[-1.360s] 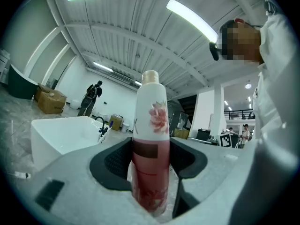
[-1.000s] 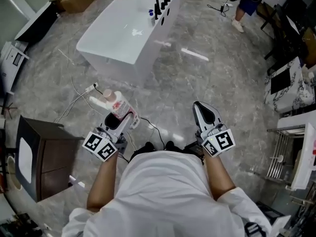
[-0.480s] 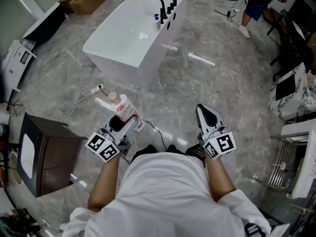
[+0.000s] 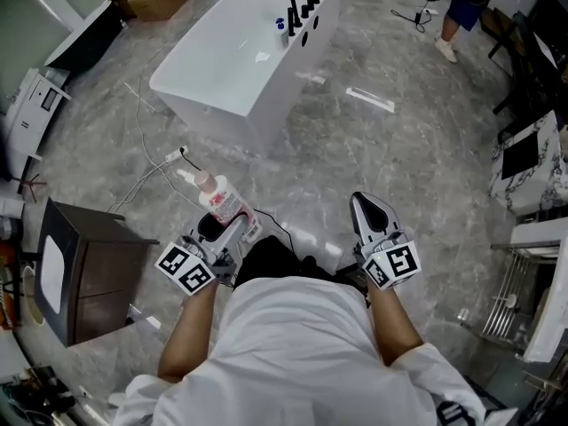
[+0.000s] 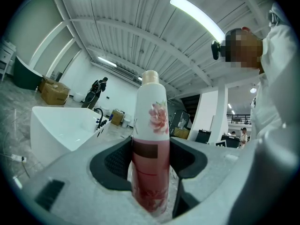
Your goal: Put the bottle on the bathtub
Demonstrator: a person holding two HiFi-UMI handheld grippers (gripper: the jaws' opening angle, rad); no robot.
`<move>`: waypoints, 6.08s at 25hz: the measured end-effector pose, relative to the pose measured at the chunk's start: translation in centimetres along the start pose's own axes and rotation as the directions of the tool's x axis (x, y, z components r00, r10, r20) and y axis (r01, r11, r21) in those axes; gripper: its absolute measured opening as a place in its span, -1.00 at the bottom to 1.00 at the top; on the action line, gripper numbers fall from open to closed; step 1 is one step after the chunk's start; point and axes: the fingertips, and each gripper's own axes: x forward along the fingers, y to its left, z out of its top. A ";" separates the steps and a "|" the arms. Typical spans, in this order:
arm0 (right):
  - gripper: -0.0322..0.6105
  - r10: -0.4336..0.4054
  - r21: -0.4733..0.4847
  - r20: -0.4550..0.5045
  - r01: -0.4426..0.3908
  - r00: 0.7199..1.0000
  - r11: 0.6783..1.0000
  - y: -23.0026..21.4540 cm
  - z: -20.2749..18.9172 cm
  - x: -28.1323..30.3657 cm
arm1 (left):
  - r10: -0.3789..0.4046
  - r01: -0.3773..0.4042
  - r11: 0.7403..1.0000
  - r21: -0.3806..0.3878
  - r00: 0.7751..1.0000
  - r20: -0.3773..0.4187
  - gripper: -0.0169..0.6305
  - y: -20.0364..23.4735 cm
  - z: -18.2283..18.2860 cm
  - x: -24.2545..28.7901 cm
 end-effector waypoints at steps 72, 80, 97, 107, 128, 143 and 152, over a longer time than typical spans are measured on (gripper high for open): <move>-0.84 0.330 0.104 -0.197 -0.315 0.923 0.943 -50.5 3.9 60.2 | 0.415 -0.399 0.906 -0.142 0.903 0.109 -0.24 42.4 17.9 54.1; -0.84 0.394 0.108 -0.185 -0.380 0.900 0.919 -51.4 1.7 67.1 | 0.511 -0.498 0.860 -0.113 0.846 0.152 -0.24 45.3 18.7 55.0; -0.84 0.332 0.102 -0.239 -0.316 0.913 0.943 -44.2 -7.3 76.8 | 0.519 -0.517 0.855 -0.043 0.848 0.112 -0.24 57.6 11.2 56.0; -0.84 0.358 0.150 -0.286 -0.328 0.889 0.933 -42.0 -15.6 79.8 | 0.507 -0.518 0.850 0.099 0.854 0.115 -0.24 63.0 6.0 60.1; -0.84 0.378 0.197 -0.306 -0.331 0.874 0.923 -42.4 -27.1 82.6 | 0.546 -0.548 0.818 0.175 0.835 0.067 -0.24 69.2 -4.5 63.1; -0.84 0.378 0.193 -0.325 -0.331 0.867 0.924 -42.5 -29.4 81.6 | 0.512 -0.517 0.830 0.210 0.855 0.082 -0.24 69.3 -6.3 63.5; -0.84 0.376 0.212 -0.320 -0.321 0.870 0.923 -41.9 -29.7 81.4 | 0.499 -0.495 0.835 0.238 0.865 0.049 -0.23 68.6 -7.4 62.6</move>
